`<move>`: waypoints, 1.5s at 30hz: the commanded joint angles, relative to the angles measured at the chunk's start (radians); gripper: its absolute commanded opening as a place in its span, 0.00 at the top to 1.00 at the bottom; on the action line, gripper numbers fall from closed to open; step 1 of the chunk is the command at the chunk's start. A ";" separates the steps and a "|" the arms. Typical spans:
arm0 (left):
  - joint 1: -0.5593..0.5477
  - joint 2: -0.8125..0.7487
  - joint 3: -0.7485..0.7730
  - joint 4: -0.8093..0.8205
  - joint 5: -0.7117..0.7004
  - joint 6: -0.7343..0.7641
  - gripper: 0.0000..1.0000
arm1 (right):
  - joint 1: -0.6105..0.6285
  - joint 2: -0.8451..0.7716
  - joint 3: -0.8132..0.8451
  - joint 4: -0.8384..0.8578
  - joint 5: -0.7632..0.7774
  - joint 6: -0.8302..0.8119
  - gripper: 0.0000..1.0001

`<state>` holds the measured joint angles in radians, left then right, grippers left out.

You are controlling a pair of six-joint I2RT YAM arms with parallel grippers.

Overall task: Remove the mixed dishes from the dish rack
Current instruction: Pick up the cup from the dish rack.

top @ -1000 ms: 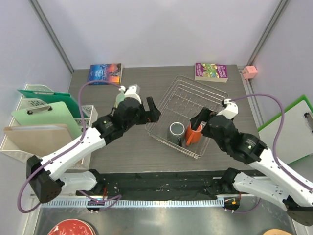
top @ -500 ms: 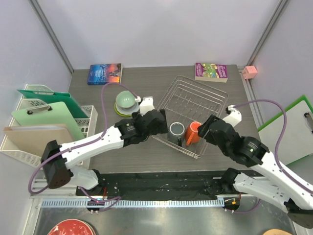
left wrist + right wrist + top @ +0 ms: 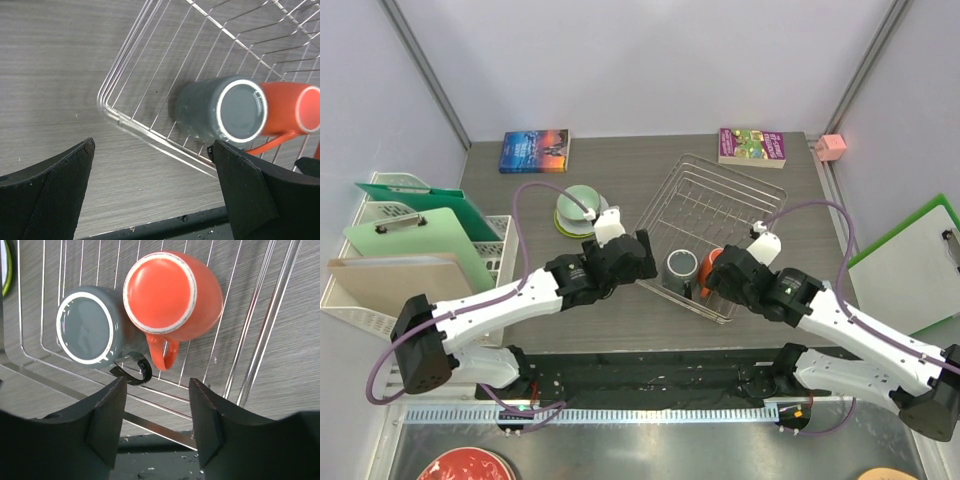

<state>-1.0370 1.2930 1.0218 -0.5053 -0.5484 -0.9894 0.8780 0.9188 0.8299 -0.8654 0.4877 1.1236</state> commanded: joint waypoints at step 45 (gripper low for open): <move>-0.009 -0.149 -0.256 0.076 -0.031 -0.224 0.03 | 0.041 0.241 -0.146 0.279 0.221 0.186 0.84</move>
<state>-1.0405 1.1458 0.7662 -0.4610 -0.5560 -1.1973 0.9142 1.2034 0.6704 -0.5873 0.6582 1.3083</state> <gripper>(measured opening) 0.974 0.214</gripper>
